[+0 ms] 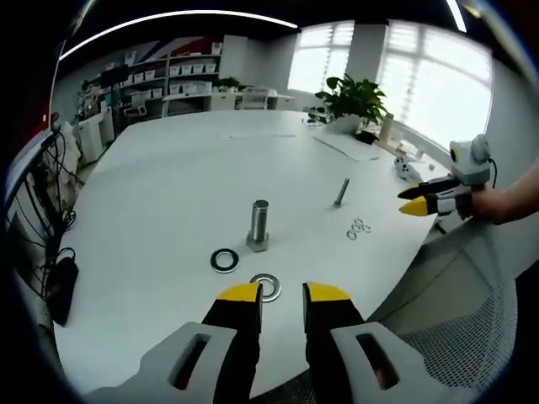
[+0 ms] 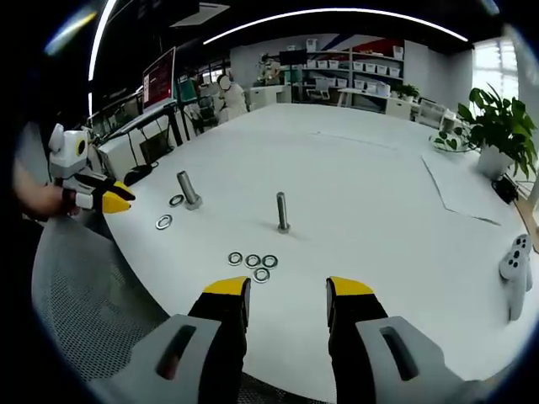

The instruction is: Place the washer onto the threaded stud by aligning its center hole with the stud, sliding it down to the base, and recovering from edge contact or off-axis alignment until the washer reaches the visible bottom stop.

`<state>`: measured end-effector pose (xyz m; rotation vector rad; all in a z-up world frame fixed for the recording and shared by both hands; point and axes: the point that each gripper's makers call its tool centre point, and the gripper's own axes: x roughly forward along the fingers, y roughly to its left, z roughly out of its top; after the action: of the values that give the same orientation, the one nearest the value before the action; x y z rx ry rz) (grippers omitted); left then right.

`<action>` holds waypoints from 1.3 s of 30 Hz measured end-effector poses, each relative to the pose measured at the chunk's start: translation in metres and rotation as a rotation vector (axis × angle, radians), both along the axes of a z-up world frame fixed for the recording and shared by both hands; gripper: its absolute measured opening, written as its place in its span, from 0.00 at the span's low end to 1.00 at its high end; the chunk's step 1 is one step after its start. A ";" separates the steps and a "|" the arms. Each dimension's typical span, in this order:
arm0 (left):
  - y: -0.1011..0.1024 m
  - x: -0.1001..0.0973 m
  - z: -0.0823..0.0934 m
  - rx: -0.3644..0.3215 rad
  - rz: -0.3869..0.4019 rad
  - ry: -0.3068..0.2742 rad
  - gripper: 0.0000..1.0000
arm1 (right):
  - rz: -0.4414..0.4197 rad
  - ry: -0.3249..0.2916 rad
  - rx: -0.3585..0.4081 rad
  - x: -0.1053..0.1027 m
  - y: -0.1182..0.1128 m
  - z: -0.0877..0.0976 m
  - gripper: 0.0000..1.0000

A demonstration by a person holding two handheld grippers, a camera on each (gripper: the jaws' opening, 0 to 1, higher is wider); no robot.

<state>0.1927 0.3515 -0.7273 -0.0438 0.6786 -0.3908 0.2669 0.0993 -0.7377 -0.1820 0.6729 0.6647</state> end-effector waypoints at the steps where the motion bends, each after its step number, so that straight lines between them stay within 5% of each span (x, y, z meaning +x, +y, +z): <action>1: 0.000 0.000 0.000 0.002 -0.001 0.001 0.17 | 0.000 0.000 0.002 0.000 0.000 0.000 0.39; 39: 0.000 -0.003 -0.008 0.007 -0.007 0.040 0.17 | 0.010 0.011 -0.001 -0.002 0.002 -0.002 0.39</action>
<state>0.1899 0.3510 -0.7352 -0.0429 0.7193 -0.3950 0.2646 0.1009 -0.7393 -0.1828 0.6833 0.6755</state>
